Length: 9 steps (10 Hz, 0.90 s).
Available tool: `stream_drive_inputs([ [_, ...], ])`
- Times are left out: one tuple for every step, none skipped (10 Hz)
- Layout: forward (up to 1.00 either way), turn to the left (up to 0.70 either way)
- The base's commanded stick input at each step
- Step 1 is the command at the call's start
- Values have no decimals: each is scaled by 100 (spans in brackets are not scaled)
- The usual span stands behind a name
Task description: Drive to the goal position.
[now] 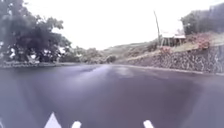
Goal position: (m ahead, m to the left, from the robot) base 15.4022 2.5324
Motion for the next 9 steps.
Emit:
stream_drive_inputs([
  [70, 0],
  [70, 0],
  [70, 0],
  [70, 0],
  [70, 0],
  [70, 0],
  [70, 0],
  [70, 0],
  [70, 0],
])
